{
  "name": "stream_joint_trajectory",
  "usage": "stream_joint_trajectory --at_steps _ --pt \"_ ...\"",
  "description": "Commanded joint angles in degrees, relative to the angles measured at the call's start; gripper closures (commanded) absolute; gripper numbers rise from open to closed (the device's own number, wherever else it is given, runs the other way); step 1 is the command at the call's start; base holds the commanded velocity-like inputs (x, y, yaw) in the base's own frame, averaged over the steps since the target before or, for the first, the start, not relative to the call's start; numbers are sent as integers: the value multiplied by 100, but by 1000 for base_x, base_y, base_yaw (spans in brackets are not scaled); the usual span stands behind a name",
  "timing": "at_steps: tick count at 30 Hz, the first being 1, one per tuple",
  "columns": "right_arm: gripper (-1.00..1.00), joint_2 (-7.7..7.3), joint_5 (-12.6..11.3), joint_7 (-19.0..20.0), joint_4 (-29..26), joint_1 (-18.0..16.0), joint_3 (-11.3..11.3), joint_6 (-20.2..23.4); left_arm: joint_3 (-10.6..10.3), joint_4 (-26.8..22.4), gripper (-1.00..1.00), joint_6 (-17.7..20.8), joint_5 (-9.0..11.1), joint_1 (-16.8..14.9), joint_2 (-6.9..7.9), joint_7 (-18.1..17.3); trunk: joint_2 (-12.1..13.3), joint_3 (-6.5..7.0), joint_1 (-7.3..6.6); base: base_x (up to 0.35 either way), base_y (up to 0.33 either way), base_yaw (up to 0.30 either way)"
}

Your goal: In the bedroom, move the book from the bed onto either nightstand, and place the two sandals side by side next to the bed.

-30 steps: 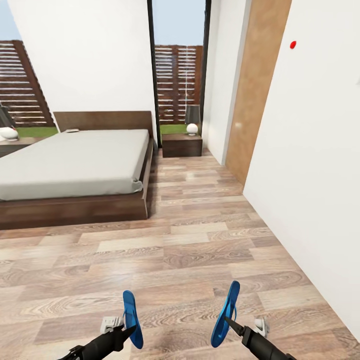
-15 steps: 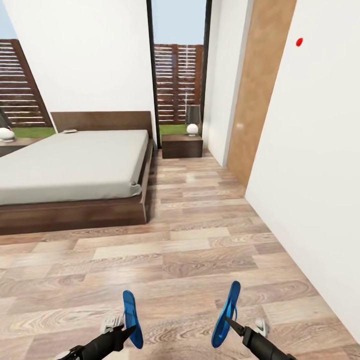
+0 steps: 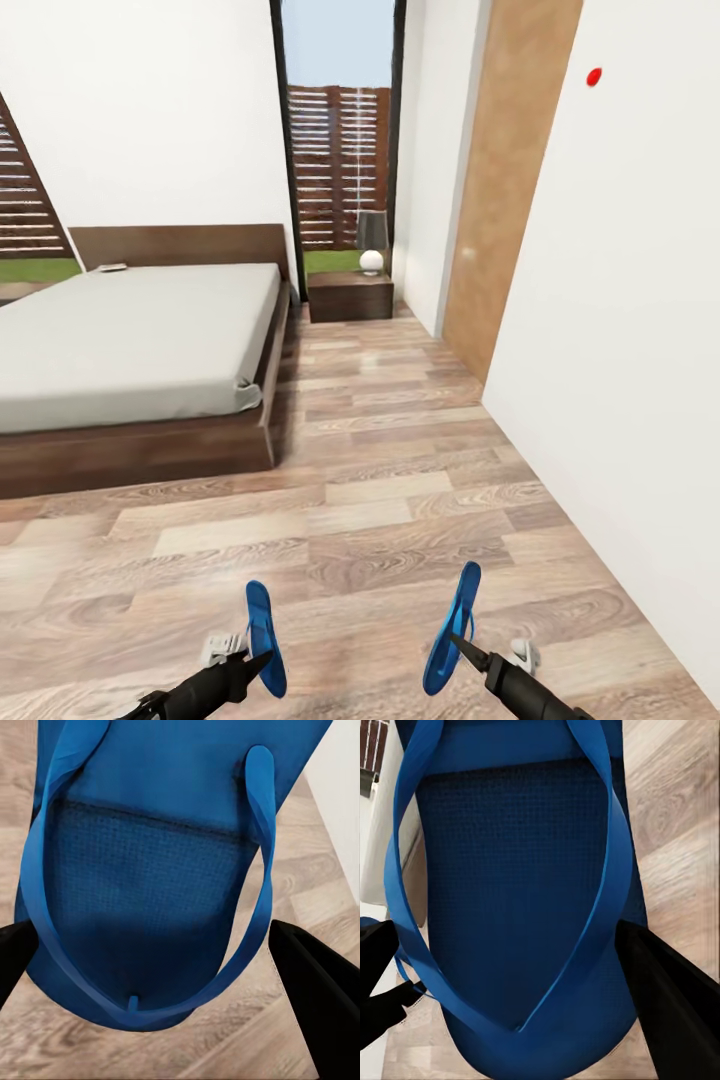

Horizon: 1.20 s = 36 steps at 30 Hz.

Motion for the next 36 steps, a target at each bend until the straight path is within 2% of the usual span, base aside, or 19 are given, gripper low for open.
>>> stream_joint_trajectory --at_steps 1,9,36 --pt "100 0 -19 17 4 -5 -4 3 53 0 100 -36 -58 -3 1 -10 -2 -5 2 312 -106 -286" --pt "100 1 -19 10 3 -5 -4 3 53 1 100 -36 -58 -3 1 -10 -2 -5 2 310 -109 -199" --pt "100 1 -19 9 4 -5 -4 3 51 0 100 -36 -58 -3 1 -2 -2 -5 2 308 -112 -3"
